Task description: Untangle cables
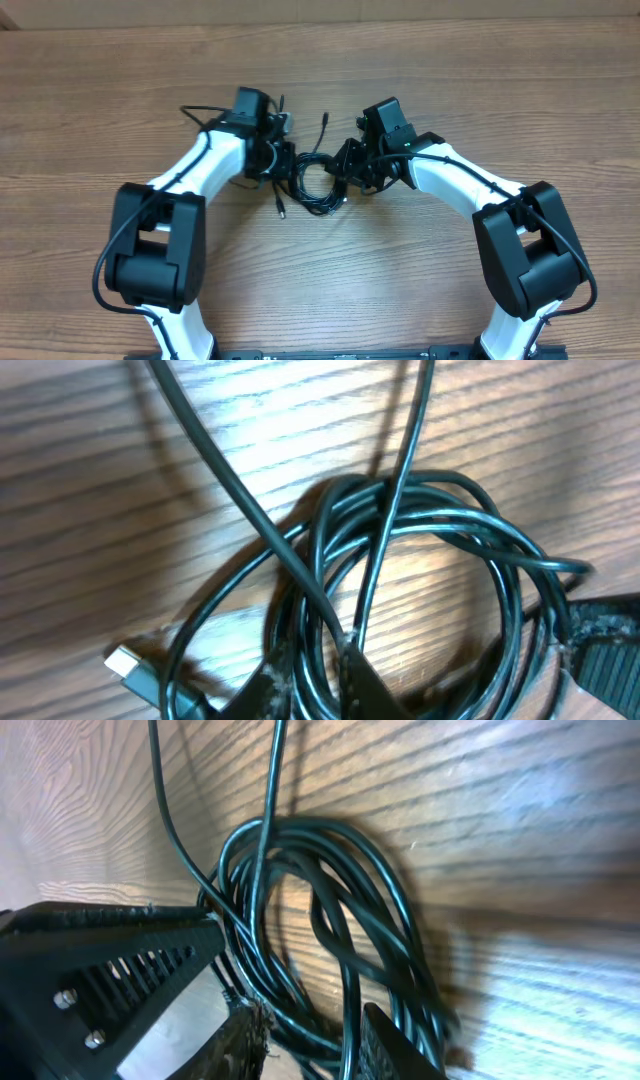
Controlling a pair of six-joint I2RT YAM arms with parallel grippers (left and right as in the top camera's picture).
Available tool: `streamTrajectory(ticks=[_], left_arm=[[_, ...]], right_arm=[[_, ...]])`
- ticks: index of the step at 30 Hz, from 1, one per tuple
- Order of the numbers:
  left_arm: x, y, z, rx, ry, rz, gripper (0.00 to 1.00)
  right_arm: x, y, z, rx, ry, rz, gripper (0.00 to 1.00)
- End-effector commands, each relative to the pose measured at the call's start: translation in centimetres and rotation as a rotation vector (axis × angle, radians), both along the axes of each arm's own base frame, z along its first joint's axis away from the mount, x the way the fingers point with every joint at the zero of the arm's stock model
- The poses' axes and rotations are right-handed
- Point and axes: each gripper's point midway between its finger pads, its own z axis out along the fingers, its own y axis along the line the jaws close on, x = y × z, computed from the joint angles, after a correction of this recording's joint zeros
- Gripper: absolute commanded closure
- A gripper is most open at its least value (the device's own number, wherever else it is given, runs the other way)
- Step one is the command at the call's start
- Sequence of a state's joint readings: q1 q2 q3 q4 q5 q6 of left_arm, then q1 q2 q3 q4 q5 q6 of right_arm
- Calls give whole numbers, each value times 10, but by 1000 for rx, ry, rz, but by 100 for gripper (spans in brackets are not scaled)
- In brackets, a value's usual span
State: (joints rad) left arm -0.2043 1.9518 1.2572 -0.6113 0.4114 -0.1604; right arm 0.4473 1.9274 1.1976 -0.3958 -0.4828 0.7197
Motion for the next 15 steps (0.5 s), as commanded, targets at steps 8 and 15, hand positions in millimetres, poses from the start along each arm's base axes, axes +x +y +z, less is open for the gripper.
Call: streamTrajectory(ticks=[8,15], left_arm=[[-5,8,25,-98,-10,-167,68],[-5,-6,42,53,-19,-247,62]], right_arm=[[4,-12,35,225,12,102,74],[15,-82,6,54,108,-86,73]])
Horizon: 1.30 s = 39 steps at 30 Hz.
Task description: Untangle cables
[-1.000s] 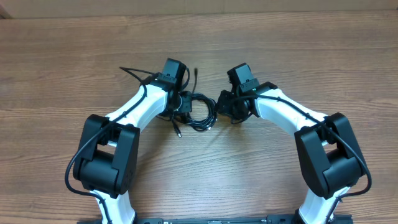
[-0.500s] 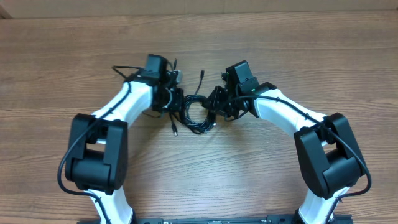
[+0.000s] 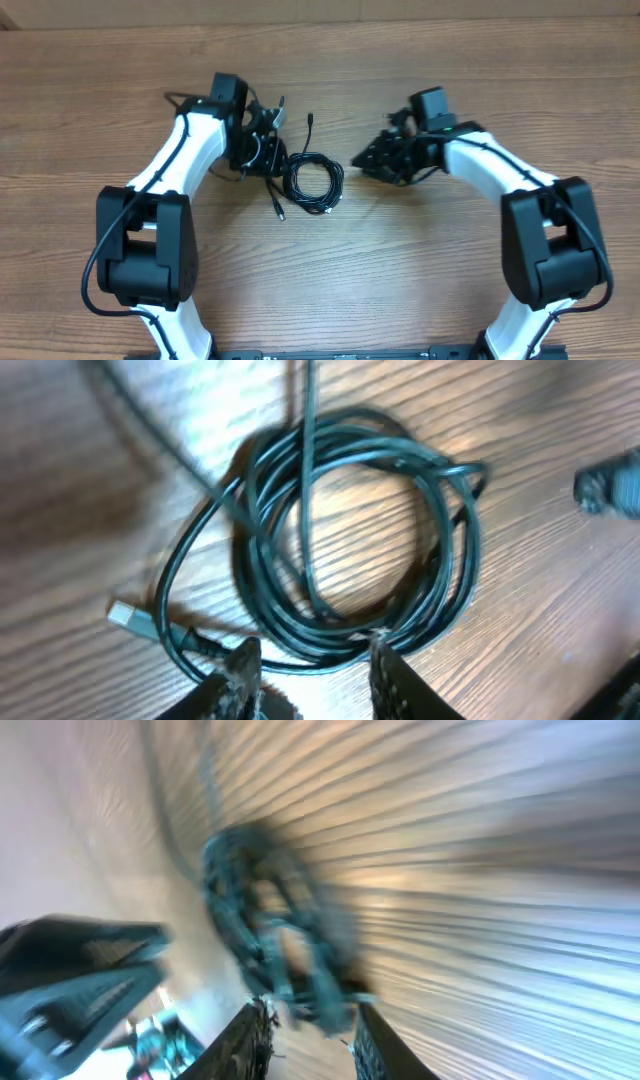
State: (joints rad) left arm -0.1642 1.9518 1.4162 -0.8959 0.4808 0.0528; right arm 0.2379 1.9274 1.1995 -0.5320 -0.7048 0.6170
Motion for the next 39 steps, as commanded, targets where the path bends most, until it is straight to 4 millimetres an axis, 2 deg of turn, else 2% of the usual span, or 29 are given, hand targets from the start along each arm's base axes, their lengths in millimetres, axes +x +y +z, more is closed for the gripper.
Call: streamTrajectory(ticks=[1,5,8,12,17,22,29,31,35,39], left_arm=[[3,-20,4,91,-68,-96,61],[-10,-50,-1,148,-79,-149,57],[-13,-65,-5,230,-108,-137,54],[-17,-81,-10,306,-149,-102,52],[-14,-88,-17,386,-220,-29,49],[-19,-93,-28,382,-237,-31,47],[-26,-89,-36,387,-208,-17,48],[-28,-91,-36,373,-197,-23,55],[-42,-103,-37,302,-133,-54,59],[-41,-102,-37,307,-120,1,58]], right_arm=[[8,-34,-9,-129,8,-68,73],[-1,-75,-30,-314,81,-141,73],[-8,-90,-38,-391,107,-160,73],[-12,-91,-43,-400,120,-158,73],[-12,-91,-43,-400,118,-158,73],[-12,-91,-43,-400,119,-158,72],[-12,-91,-43,-400,119,-158,72],[-12,-91,-43,-400,120,-158,72],[-13,-91,-43,-401,122,-157,72],[-13,-91,-43,-401,124,-157,73]])
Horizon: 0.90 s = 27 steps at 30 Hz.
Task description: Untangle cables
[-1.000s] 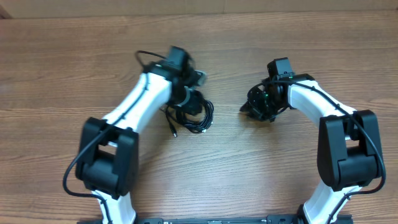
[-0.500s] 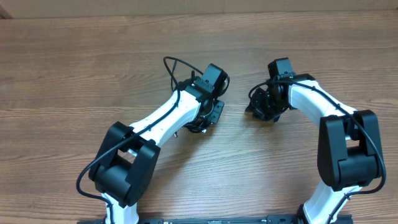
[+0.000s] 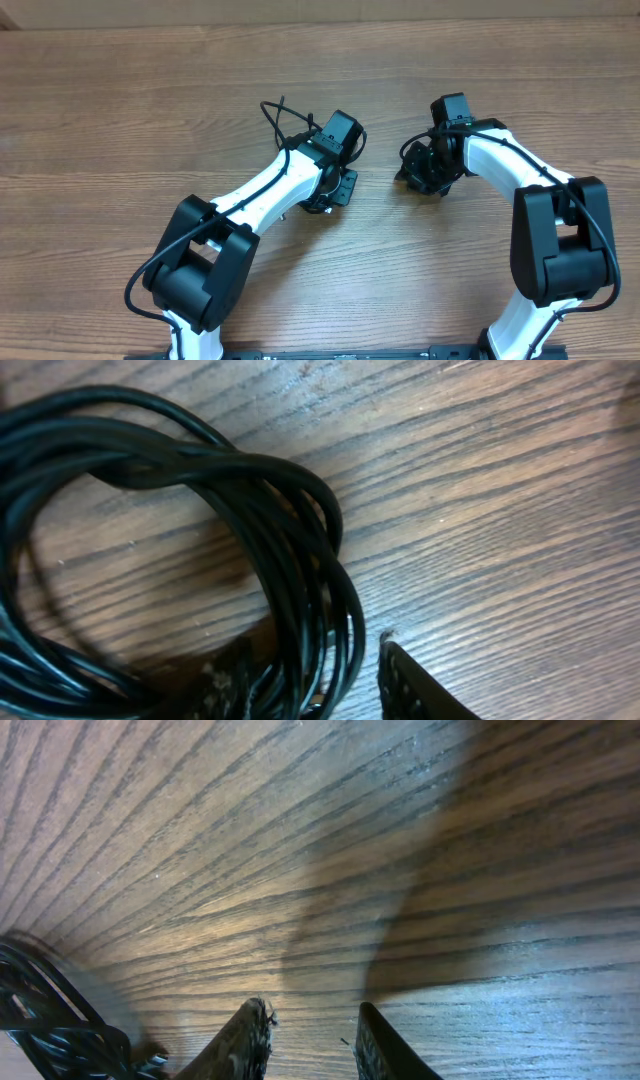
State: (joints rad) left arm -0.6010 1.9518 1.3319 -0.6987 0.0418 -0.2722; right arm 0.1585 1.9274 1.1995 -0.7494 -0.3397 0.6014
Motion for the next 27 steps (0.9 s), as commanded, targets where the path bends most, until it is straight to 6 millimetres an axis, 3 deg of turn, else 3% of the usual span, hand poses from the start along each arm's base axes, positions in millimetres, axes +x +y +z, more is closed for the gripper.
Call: streamTrajectory(ticks=[1,12,27], left_arm=[[-5,-4,-3,-25,34,54,58],[-5,-3,-12,-23,18,88,66],[-6,-4,-20,-20,20,83,66]], right_arm=[[1,-3,0,-10,-8,4,72],[-1,-3,0,-11,0,4,73],[-3,-3,0,-12,8,3,73]])
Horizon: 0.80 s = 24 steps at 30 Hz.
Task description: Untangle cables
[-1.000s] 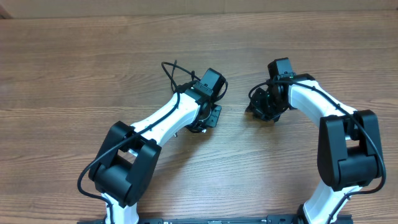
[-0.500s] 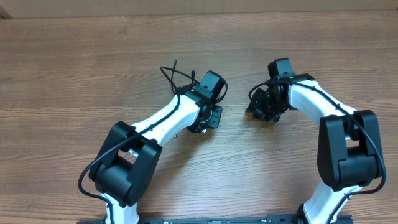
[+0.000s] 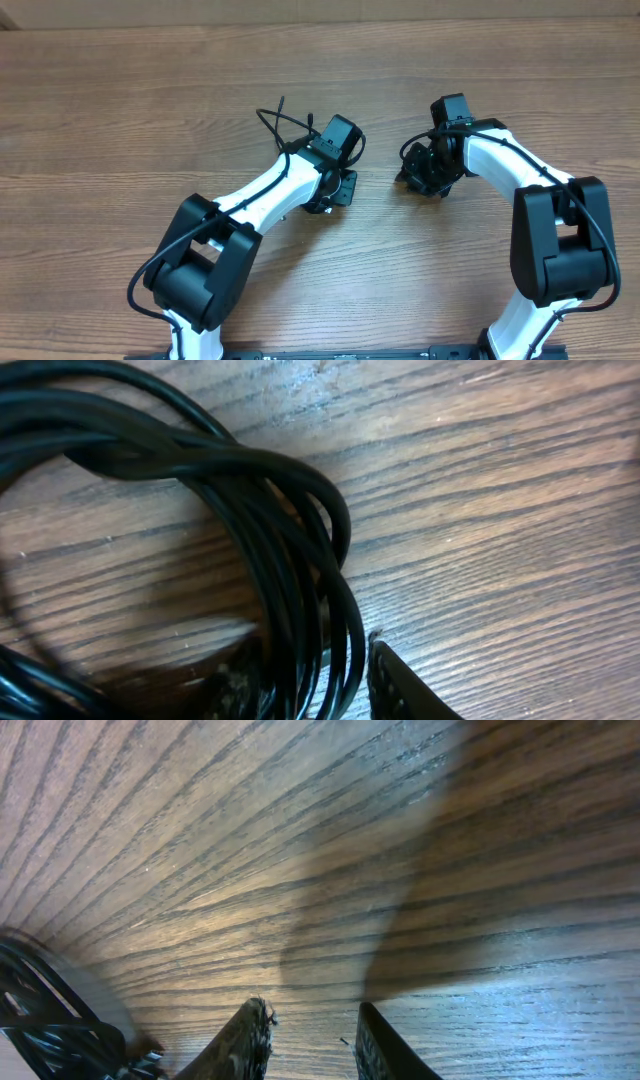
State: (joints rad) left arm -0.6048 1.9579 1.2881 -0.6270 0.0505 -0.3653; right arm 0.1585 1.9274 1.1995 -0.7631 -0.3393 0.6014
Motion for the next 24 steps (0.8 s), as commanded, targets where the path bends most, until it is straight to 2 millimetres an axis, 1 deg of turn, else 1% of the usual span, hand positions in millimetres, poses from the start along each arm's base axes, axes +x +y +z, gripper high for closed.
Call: streamTrajectory(ticks=[1,5,8,12,14,15,17,18,24], left_arm=[[-5,-1,-10,16,17,-1,66],[-6,-1,-10,16,17,-2,69],[-6,-1,-11,19,20,-3,68],[-8,-2,-19,27,30,-12,67],[-8,-2,-19,28,31,-12,71],[-8,-2,-19,27,31,-12,78],[-7,-3,-17,24,29,-11,87],[-6,-3,-16,24,29,-9,96],[2,2,2,34,35,-2,96]], right_arm=[[0,-2,0,-9,-5,4,73],[0,-2,0,-9,-6,5,73],[0,-2,0,-9,-5,5,73],[0,-2,0,-10,-4,5,73],[-1,-2,0,-10,-2,5,73],[-1,-2,0,-10,-2,5,73],[-1,-2,0,-10,-2,5,73],[-1,-2,0,-10,-1,5,73],[-2,-2,0,-6,2,6,73]])
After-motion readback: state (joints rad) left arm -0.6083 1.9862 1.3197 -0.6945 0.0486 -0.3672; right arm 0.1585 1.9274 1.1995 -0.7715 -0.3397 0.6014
